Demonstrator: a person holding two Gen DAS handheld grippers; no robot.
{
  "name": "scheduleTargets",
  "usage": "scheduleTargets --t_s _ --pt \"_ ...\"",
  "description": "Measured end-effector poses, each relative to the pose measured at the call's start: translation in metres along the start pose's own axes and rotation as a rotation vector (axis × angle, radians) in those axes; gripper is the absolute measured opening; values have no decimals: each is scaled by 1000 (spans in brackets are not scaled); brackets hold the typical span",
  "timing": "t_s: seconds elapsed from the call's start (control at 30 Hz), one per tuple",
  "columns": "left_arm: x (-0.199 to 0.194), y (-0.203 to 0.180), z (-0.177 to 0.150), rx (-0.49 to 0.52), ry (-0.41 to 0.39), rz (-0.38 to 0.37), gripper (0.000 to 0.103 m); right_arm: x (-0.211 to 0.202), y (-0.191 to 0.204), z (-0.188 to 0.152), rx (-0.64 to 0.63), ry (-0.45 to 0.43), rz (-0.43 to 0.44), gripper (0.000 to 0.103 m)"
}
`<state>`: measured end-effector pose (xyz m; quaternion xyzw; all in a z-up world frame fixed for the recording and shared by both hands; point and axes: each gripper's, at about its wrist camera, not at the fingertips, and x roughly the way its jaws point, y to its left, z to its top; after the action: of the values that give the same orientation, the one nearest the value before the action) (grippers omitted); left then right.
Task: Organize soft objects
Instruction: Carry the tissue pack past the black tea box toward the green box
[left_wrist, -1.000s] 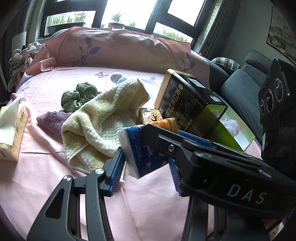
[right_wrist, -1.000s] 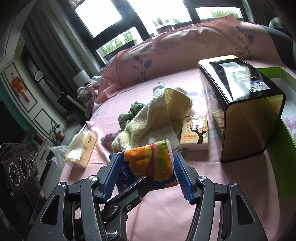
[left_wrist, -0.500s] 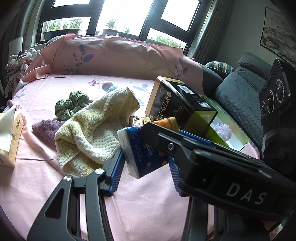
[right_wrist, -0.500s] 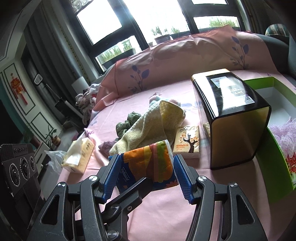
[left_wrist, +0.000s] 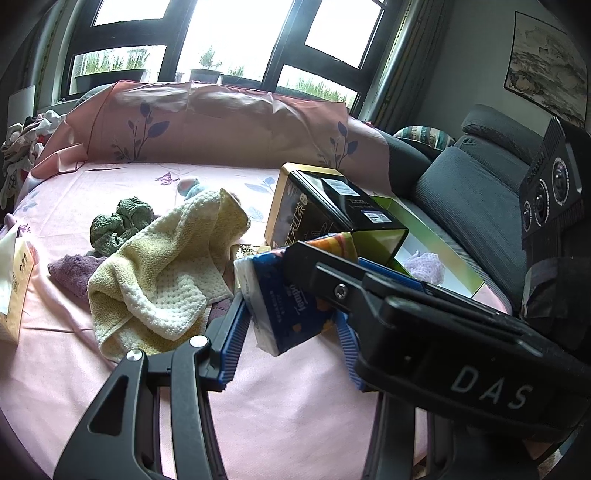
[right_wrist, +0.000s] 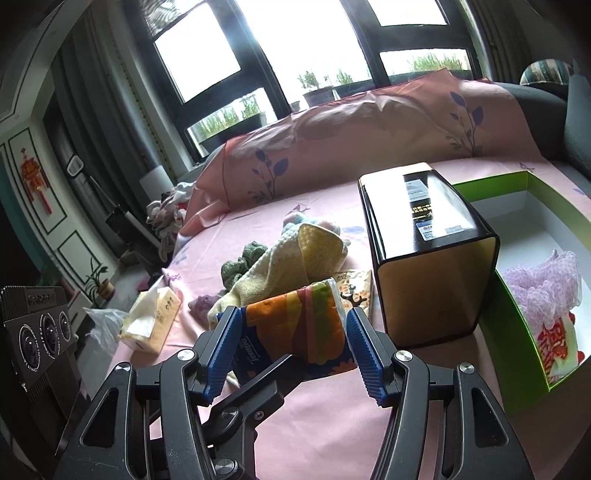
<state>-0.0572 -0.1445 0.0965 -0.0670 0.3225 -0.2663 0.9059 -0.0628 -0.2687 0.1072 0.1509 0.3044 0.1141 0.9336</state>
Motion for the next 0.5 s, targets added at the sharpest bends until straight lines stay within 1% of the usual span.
scheduleTargets --t_s 0.33,0.5 --pt "10 -20 7 44 -7 -20 45 -13 -19 5 25 -38 -17 62" --pt "13 -36 13 82 -30 -32 45 -24 -31 10 50 -75 -19 62"
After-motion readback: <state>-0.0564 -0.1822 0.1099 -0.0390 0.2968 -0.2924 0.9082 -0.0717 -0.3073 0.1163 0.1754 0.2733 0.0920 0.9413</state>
